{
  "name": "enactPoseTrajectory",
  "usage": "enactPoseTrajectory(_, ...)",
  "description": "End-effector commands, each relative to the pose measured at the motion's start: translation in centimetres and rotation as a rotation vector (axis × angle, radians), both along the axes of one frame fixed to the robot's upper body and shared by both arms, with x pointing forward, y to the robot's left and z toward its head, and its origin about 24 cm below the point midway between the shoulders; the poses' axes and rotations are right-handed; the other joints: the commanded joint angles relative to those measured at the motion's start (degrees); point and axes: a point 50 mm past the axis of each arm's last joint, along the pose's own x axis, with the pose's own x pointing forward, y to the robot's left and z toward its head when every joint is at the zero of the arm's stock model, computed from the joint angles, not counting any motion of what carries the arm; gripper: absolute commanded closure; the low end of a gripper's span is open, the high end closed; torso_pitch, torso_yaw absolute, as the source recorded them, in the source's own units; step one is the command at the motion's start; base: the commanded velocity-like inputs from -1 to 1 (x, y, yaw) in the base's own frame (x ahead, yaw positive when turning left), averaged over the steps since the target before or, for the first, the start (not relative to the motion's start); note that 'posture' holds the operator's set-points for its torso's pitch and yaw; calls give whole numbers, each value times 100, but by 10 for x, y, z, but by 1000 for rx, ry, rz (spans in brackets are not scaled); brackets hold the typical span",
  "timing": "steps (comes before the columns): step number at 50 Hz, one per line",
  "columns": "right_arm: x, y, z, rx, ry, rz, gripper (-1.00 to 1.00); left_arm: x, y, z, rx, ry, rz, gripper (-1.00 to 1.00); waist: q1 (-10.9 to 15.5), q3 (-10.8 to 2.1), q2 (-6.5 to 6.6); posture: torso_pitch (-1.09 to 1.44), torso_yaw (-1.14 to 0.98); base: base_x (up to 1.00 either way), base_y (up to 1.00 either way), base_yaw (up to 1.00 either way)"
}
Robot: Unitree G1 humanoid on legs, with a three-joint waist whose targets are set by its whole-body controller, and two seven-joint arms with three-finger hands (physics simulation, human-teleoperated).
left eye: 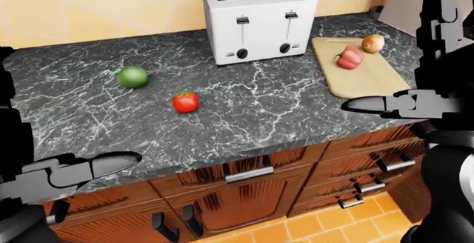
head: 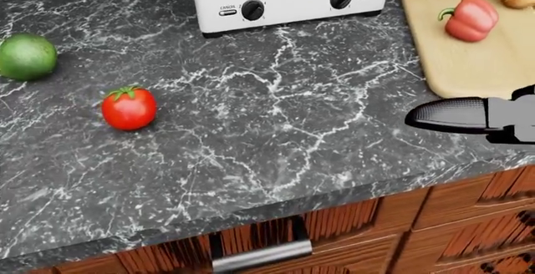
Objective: Place the avocado, onion, tomato and bell pepper on the cutting board.
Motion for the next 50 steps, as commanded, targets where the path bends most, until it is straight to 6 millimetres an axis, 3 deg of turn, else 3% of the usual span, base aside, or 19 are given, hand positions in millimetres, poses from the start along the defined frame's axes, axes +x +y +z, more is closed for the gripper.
enactPoseTrajectory(1,-3,-1,5,-4,-40,-9,-100,-4,-2,6,18,-42,-5,-100,-3,-75,1,0,0,0,23,0)
enactPoseTrajectory(2,-3,-1,5,-4,-40,-9,-100,-4,-2,5,18,-42,-5,-100,-65,-76,99,0,0,0,22,0)
enactPoseTrajectory(4,-3,-1,5,-4,-39,-8,-100,-4,-2,5,19,-41,-6,-100,-32,-82,17,0,0,0,22,0)
enactPoseTrajectory(8,-3,0,5,-4,-39,-8,-100,-4,-2,5,19,-41,-6,-100,-19,-60,160,0,0,0,22,0)
enactPoseTrajectory(11,-2,-1,5,-4,-38,-7,-100,-4,-3,5,19,-41,-6,-100,-44,-12,413,0,0,0,21,0)
enactPoseTrajectory(13,-2,0,5,-4,-38,-7,-100,-4,-3,5,19,-40,-7,-100,-50,-132,827,0,0,0,21,0)
enactPoseTrajectory(14,-2,0,5,-4,-38,-7,-100,-3,-3,5,20,-39,-7,-100,-27,-124,711,0,0,0,22,0)
enactPoseTrajectory(16,-2,0,5,-5,-37,-7,-100,-3,-4,5,23,-39,-6,-100,-5,-45,656,0,0,0,22,0)
enactPoseTrajectory(22,-2,0,5,-5,-36,-8,-100,-3,-3,5,21,-39,-6,-100,-13,-33,312,0,0,0,21,0)
enactPoseTrajectory(26,-2,0,5,-7,-36,-6,-100,-3,-3,5,22,-40,-5,-100,-18,-64,-76,0,0,0,21,0)
enactPoseTrajectory(27,-2,0,5,-6,-37,-7,-100,-3,-3,5,22,-40,-6,-100,-76,-74,112,0,0,0,22,0)
enactPoseTrajectory(29,-2,0,5,-6,-36,-7,-100,-3,-3,5,23,-40,-6,-100,-33,-100,3,0,0,0,21,0)
enactPoseTrajectory(31,-2,0,5,-6,-36,-8,-100,-3,-4,4,23,-39,-7,-100,-20,-130,51,0,0,0,21,0)
enactPoseTrajectory(34,-2,0,4,-7,-36,-8,-100,-3,-3,4,22,-40,-6,-100,-15,-33,207,0,0,0,22,0)
enactPoseTrajectory(36,-3,0,4,-9,-36,-11,-100,-3,-4,4,22,-40,-7,-100,-39,-20,388,0,0,0,21,0)
enactPoseTrajectory(38,-3,-1,5,-13,-39,-17,-100,-3,-4,4,22,-40,-6,-100,-57,-116,764,0,0,0,22,0)
enactPoseTrajectory(39,-3,-1,5,-12,-40,-17,-100,-3,-3,5,22,-41,-5,-100,-74,-174,798,0,0,0,21,0)
enactPoseTrajectory(41,-3,-1,5,-13,-40,-17,-100,-3,-3,5,21,-41,-6,-100,-26,-15,691,0,0,0,20,0)
enactPoseTrajectory(50,-3,-3,6,0,-40,-22,-100,-3,-3,5,21,-41,-4,-100,71,8,243,0,0,0,3,0)
